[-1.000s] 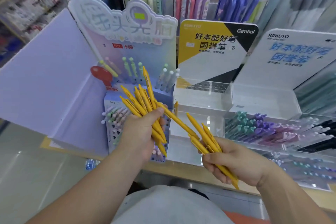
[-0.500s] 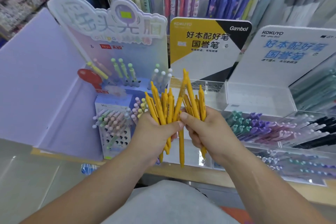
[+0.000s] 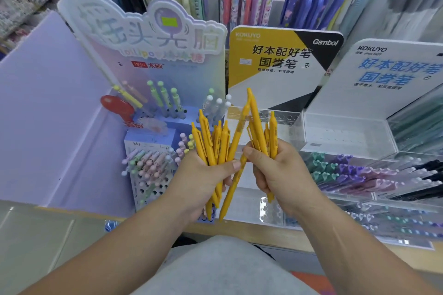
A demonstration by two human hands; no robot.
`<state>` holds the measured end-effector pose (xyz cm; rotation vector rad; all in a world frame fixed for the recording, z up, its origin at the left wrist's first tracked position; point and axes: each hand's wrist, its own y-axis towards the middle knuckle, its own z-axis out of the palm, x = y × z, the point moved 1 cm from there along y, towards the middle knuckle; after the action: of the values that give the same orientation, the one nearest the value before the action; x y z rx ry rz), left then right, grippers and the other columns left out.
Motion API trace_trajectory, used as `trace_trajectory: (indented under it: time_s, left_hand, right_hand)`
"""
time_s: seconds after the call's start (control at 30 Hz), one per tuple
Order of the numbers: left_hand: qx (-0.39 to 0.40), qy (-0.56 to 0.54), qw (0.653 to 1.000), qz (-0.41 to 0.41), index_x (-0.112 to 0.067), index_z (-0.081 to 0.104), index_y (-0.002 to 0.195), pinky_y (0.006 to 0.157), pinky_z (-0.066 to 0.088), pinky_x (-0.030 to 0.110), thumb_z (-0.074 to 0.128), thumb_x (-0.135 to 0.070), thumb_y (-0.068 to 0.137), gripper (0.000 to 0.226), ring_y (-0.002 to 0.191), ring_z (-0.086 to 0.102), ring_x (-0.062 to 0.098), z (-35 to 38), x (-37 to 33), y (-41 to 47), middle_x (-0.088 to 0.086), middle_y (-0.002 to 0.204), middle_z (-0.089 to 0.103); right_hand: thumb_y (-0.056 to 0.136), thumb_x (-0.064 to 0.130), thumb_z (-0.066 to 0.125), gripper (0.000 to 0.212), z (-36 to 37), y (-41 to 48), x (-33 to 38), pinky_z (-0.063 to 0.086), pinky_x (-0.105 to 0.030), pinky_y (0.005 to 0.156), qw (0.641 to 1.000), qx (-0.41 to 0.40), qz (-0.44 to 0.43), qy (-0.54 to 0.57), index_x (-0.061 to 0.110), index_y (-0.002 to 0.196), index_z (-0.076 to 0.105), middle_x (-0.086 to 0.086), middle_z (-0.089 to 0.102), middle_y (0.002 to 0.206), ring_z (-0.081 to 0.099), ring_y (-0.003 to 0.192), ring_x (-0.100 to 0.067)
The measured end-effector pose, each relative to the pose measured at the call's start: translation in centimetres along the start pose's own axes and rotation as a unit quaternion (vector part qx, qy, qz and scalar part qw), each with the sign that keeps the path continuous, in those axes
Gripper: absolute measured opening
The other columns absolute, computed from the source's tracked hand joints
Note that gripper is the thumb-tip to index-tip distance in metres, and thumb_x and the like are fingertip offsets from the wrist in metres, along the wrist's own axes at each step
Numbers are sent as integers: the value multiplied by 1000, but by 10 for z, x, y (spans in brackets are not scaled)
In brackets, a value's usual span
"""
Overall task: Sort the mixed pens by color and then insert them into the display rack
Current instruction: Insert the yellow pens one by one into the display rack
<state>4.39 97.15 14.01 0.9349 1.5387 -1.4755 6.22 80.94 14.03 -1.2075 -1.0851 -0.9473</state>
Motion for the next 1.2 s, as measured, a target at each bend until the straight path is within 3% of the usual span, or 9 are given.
trace_trajectory:
  time_s: [0.13,0.23,0.4,0.53,0.6,0.73,1.03,1.2]
  left_hand:
    - [-18,-62,997,-39,-24,74,66,58,49,34,73,-13,87,23,55,57,23,-17,4,2,10,62,61]
    - [-13,-112,991,-69,-13,74,88,54,48,31,72,-14,87,2,55,58,19,-32,9,1,10,71,63]
    - [-15,-156,985,-70,-8,70,97,49,46,29,64,-9,92,8,53,55,16,-49,12,-4,5,73,65]
    - [-7,-168,984,-61,-6,68,99,49,46,29,63,-8,92,9,54,54,17,-56,13,-7,5,73,64]
    - [-4,-179,982,-57,-5,68,102,49,46,29,62,-8,91,12,54,53,17,-60,13,-8,5,73,63]
    - [-4,-182,982,-54,-8,70,97,50,46,30,63,-8,91,9,55,54,18,-67,15,-11,7,75,63]
    - [-1,-180,982,-55,-8,69,96,50,47,30,64,-9,91,8,56,55,18,-70,14,-13,7,75,64]
    - [-7,-171,984,-53,-7,69,98,51,48,30,65,-8,91,9,57,56,18,-71,15,-13,8,75,63]
  right_hand:
    - [95,21,65,11,-6,7,4,36,-28,42,995,-95,-20,-2,13,89,65,-10,45,49,40,41,-20]
    - [95,24,64,13,-9,10,5,39,-29,42,987,-148,-51,-44,14,88,65,-10,46,50,44,41,-18]
    - [95,19,65,11,6,11,-5,44,-22,46,977,-165,-91,-98,19,84,65,-8,50,58,47,50,-17]
    - [95,25,65,13,14,16,-17,52,-44,58,966,-165,-109,-164,23,82,63,-5,52,64,52,59,-25]
    - [95,27,64,16,17,19,-19,50,-47,63,960,-163,-120,-194,17,82,62,-9,52,69,51,64,-27]
    - [96,24,64,21,24,22,-24,46,-40,64,956,-162,-125,-211,8,82,60,-10,52,72,50,66,-26]
    - [95,27,65,16,33,23,-42,36,-17,58,959,-114,-96,-242,29,79,61,10,48,68,48,61,-8]
    - [95,19,65,18,38,24,-50,37,-9,60,957,-86,-111,-254,26,79,61,12,53,73,53,68,-4]
